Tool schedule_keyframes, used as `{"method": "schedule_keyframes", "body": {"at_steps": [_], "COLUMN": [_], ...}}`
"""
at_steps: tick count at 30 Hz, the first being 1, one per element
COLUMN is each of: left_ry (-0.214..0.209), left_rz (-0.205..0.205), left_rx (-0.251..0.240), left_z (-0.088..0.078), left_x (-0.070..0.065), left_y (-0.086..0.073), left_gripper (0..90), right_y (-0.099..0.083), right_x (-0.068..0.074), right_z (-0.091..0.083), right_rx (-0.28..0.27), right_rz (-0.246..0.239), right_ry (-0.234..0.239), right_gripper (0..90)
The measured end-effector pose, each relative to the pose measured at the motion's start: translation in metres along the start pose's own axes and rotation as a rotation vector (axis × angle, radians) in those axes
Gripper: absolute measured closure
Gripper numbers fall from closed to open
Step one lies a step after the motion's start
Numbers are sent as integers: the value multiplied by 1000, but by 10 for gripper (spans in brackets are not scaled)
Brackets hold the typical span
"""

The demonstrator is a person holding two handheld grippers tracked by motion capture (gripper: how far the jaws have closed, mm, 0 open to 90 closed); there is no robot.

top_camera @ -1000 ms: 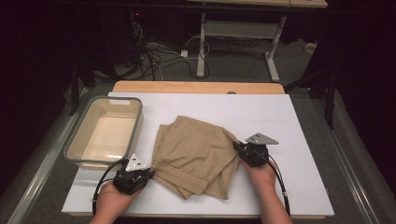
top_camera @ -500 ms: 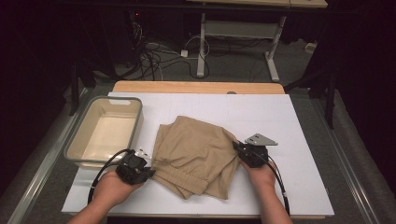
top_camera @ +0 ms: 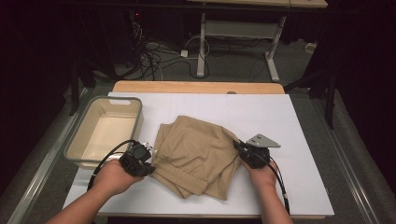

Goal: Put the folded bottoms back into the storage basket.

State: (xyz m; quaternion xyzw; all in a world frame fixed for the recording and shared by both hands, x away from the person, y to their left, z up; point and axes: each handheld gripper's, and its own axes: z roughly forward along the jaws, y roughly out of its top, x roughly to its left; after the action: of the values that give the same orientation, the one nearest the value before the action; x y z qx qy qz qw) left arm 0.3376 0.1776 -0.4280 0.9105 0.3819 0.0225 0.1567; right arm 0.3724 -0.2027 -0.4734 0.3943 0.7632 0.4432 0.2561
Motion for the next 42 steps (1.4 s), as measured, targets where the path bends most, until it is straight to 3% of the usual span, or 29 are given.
{"method": "schedule_keyframes", "body": {"at_steps": [7,12,18,20,30,34,42], "left_ry": [24,11,-7,22,71,69,61], "left_rz": [35,68,48,50,63,62,58], "left_rx": [71,86,82,113,171,171,195], "left_z": [-9,-18,-24,-27,-36,-39,-37], "left_x": [-4,-3,3,5,3,2,5], "left_y": [16,24,25,25,29,32,38], "left_gripper": [799,798,799,799,798,798,798], "right_y": [7,18,31,37,51,50,49], "right_x": [5,18,32,36,36,34,32], "right_z": [-6,-12,-19,-20,-14,-10,-6], "right_rx": [-35,-64,-95,-113,-88,-70,-61], "right_rz": [19,-15,-51,-50,-35,-14,-26], "right_ry": [21,34,55,69,84,84,79], "right_gripper": [855,854,855,855,854,854,855]}}
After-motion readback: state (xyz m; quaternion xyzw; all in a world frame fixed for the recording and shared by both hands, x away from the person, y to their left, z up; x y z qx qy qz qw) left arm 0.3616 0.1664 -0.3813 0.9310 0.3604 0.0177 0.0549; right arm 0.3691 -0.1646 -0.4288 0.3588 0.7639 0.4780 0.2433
